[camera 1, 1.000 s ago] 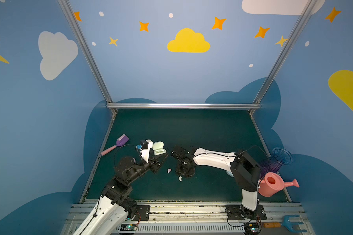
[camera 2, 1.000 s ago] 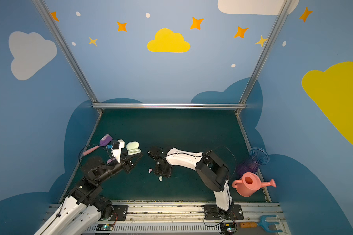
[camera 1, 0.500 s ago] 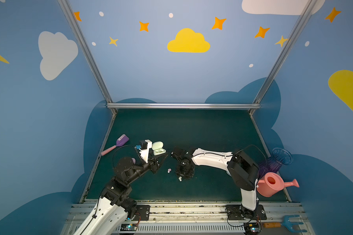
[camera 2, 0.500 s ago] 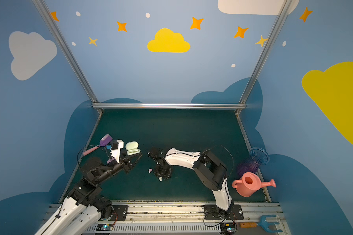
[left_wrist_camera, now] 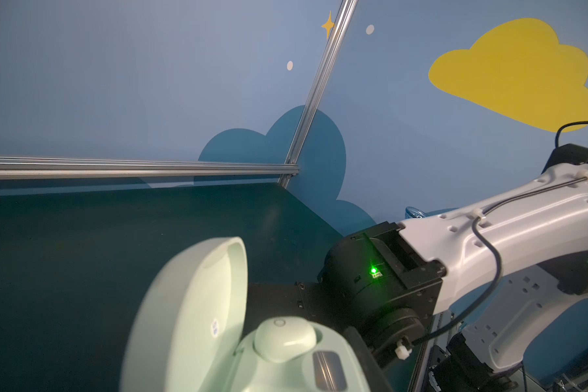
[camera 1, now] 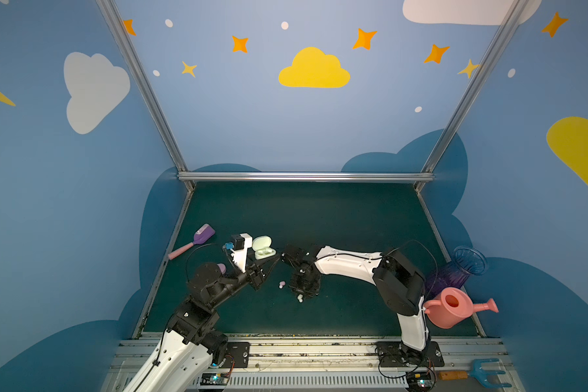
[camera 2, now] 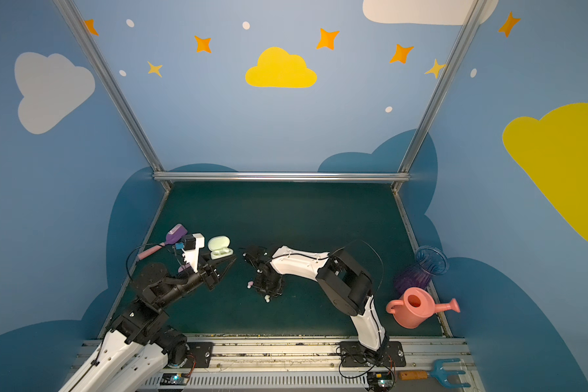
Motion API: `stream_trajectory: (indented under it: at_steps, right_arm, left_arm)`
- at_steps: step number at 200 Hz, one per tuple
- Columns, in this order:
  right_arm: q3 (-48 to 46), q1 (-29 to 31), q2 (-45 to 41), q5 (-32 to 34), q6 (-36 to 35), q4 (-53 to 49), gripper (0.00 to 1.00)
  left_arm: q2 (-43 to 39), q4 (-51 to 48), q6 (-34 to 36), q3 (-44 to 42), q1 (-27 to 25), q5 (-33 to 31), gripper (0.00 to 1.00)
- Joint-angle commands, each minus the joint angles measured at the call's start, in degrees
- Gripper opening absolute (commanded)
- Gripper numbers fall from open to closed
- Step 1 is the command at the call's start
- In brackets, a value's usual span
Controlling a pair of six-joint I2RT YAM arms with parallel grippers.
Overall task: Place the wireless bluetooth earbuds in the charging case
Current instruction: 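Lower the right gripper over the second white earbud and close on it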
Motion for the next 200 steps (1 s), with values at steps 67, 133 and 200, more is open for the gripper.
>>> stream_trajectory:
  at_steps: [67, 133, 200]
  right_arm:
    - [1.0, 0.2, 1.9, 0.1, 0.8, -2.2, 0.23]
    - [-1.4, -0.4, 0.4, -0.5, 1.4, 0.3, 0.16]
    - [-5.6, -0.8, -7.1, 0.8, 0.9, 3.5, 0.13]
  left_arm:
    - [-0.9, 0.8, 0.0, 0.4, 0.2, -0.3, 0.11]
    - [-1.3, 0.8, -0.2, 0.0, 0.3, -0.2, 0.11]
    - [0.1, 1.3, -0.5, 0.0, 0.2, 1.4, 0.11]
